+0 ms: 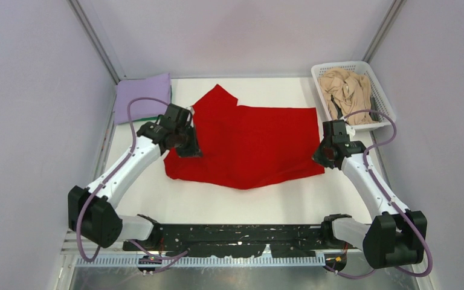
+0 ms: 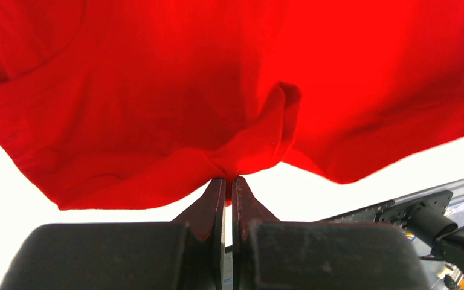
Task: Fold and stack the t-shirts
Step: Fold the flattened tshirt in 1/3 of the way
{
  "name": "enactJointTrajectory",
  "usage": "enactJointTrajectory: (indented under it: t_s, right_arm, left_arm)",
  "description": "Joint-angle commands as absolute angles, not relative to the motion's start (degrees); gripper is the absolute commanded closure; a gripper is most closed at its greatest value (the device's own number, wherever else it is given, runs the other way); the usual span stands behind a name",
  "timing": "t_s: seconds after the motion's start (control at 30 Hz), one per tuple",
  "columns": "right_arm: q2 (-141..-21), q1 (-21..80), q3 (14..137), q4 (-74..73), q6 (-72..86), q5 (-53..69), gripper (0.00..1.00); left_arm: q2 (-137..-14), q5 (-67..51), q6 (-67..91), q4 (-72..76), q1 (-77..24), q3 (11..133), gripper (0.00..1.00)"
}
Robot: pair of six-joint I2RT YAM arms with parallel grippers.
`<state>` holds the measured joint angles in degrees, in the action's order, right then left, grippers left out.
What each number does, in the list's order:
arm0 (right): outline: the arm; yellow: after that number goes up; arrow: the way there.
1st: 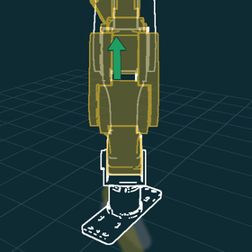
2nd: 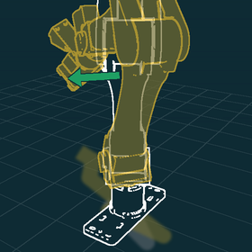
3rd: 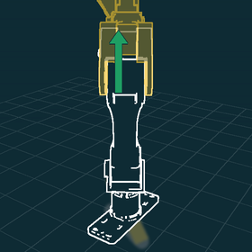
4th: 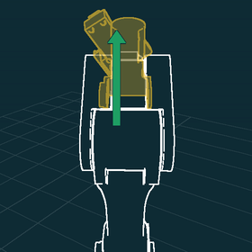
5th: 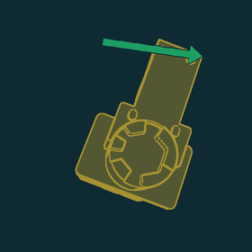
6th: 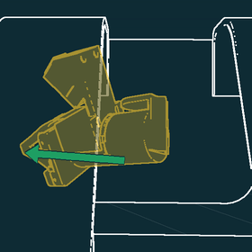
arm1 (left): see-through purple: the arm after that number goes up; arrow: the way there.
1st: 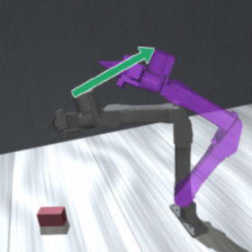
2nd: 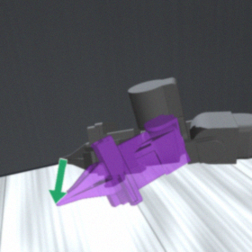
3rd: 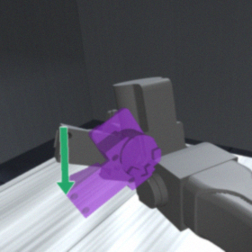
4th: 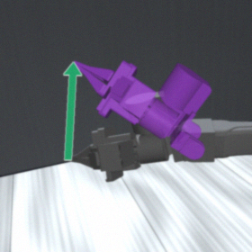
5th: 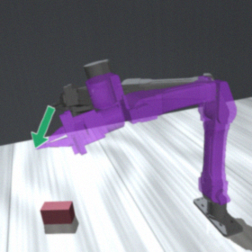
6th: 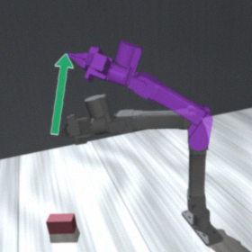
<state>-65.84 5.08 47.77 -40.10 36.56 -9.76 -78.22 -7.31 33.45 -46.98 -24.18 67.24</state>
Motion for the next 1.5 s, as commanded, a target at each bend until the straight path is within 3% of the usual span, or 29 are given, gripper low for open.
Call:
enactJointTrajectory:
  t_s: [0.0, 0.47, 0.83, 1.07, 1.17, 1.27, 1.33, 1.4, 1.43, 1.47]
  right_arm:
    - [-68.0, 4.0, 51.8, -36.7, 35.0, -11.9, 0.95]
    - [-72.5, 0.8, 53.6, -34.1, 34.6, -12.5, 0.95]
    - [-77.3, 0.8, 53.8, -31.1, 35.5, -11.6, 0.93]
    - [-80.5, -0.7, 52.6, -27.9, 37.5, -13.3, 0.84]
    - [-83.0, -1.1, 52.8, -26.0, 38.7, -14.2, 0.75]
    - [-85.2, -1.2, 54.1, -24.0, 40.1, -15.9, 0.58]
    - [-85.4, -1.2, 55.5, -23.9, 40.5, -17.7, 0.48]
    - [-84.6, -1.2, 56.9, -24.5, 40.2, -19.0, 0.32]
    - [-84.1, -1.2, 57.3, -24.6, 39.8, -19.2, 0.15]
    - [-82.7, -1.2, 57.3, -24.5, 38.7, -19.1, 0.08]
  left_arm:
    - [-82.2, -8.6, 31.2, -46.4, -21.5, 72.4, 1.00]
    - [-85.0, -9.2, 23.1, -40.1, -17.2, 77.9, 1.00]
    - [-101.6, -12.0, 12.0, -44.0, -15.9, 92.0, 1.00]
    - [-112.9, -7.8, 12.0, -48.0, -14.3, 102.8, 0.99]
    - [-117.3, -6.8, 12.5, -48.7, -13.6, 106.5, 0.79]
    - [-121.7, -9.6, 14.1, -48.6, -12.9, 111.3, 0.43]
    - [-124.9, -10.5, 14.9, -51.9, -12.6, 117.0, 0.32]
    - [-126.0, -9.6, 15.6, -54.1, -12.5, 120.8, 0.21]
    - [-125.6, -9.2, 15.8, -54.5, -12.5, 121.3, 0.15]
    - [-124.5, -8.9, 16.1, -54.5, -12.5, 120.7, 0.06]
